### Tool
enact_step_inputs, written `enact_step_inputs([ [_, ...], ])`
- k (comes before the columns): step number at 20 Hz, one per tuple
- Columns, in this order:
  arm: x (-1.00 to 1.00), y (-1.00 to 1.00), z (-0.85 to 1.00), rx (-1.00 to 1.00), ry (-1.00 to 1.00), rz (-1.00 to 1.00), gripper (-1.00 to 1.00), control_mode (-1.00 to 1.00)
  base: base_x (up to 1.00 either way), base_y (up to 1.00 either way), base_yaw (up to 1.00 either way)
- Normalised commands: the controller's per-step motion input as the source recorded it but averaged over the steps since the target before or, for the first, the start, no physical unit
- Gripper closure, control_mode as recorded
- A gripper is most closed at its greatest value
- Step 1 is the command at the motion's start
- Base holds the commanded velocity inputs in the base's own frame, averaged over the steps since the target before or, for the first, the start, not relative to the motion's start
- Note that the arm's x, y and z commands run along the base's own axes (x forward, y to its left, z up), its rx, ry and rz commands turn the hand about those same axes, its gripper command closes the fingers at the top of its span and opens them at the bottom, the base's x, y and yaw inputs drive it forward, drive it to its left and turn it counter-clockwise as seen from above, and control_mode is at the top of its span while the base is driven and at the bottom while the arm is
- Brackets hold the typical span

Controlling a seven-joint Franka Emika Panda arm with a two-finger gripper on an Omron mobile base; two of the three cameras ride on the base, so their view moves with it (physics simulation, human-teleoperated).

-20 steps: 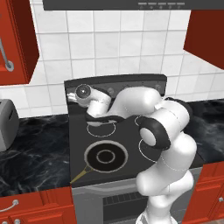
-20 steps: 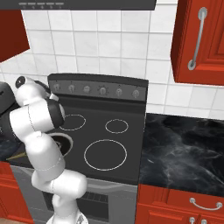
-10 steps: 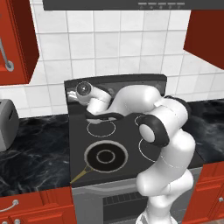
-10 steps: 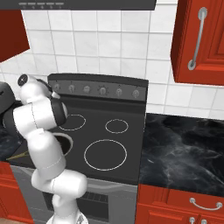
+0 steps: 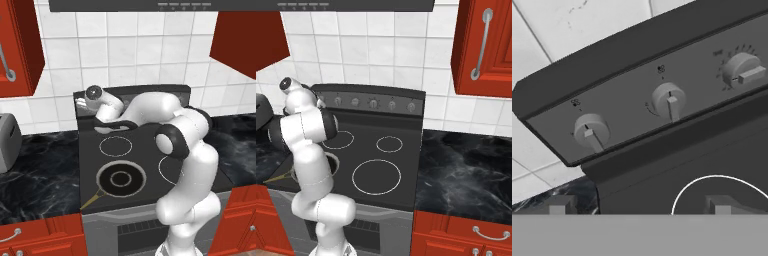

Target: Turn on the front left burner of the stove.

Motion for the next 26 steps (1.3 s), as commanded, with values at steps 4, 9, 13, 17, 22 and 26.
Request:
enact_step_inputs([
  [4, 0.37, 0.36, 0.0, -0.05, 0.06, 0.05, -1.0, -1.0, 0.0, 0.0, 0.0],
  [9, 0.38, 0.31, -0.01, -0.05, 0.06, 0.08, -1.0, -1.0, 0.0, 0.0, 0.0],
  [13, 0.38, 0.19, -0.05, -0.02, 0.0, 0.08, -1.0, -1.0, 0.0, 0.0, 0.0],
  [17, 0.39, 0.07, -0.07, -0.02, 0.0, 0.07, -1.0, -1.0, 0.0, 0.0, 0.0],
  [22, 0.33, 0.0, -0.38, -0.06, 0.0, 0.02, -1.0, -1.0, 0.0, 0.0, 0.0],
  [26, 0.16, 0.0, -0.36, -0.04, 0.0, 0.0, -1.0, -1.0, 0.0, 0.0, 0.0],
])
